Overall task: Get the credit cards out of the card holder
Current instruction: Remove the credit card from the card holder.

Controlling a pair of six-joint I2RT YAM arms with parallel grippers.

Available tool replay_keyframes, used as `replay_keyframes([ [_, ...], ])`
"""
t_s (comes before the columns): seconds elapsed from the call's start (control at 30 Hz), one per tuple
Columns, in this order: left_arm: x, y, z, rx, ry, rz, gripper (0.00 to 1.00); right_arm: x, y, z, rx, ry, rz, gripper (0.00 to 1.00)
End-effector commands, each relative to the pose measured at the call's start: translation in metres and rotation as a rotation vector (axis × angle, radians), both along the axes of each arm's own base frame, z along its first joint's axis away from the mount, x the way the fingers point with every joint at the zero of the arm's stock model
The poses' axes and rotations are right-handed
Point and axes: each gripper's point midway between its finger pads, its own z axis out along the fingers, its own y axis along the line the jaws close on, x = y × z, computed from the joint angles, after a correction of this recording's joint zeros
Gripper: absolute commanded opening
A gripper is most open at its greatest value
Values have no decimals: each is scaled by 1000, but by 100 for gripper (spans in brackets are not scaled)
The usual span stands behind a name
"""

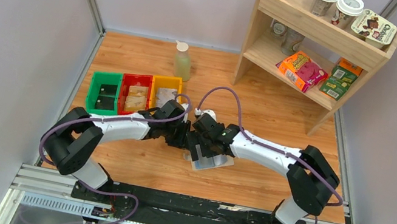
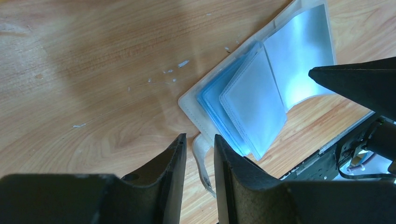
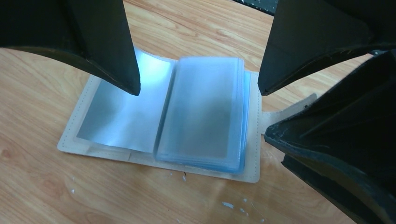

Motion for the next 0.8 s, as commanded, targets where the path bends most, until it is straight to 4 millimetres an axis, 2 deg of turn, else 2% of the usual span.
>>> replay_keyframes([
  [0.0, -1, -4, -3, -16, 10, -5, 35, 14, 7, 3, -30, -45, -70, 100],
  [0.1, -2, -3, -5, -14, 13, 0, 31, 18, 0, -2, -72, -58, -101, 100],
  [0.3, -2, -4, -5, -17, 13, -2, 29, 23, -12, -2, -130, -87, -143, 98],
  [0.6, -1, -3, -2, -19, 3, 0, 28, 35, -30, 32, -110, -163, -198, 85],
  [0.77, -1, -4, -1, -20, 1, -5, 28, 47, -56, 41, -135, -194, -254, 72],
])
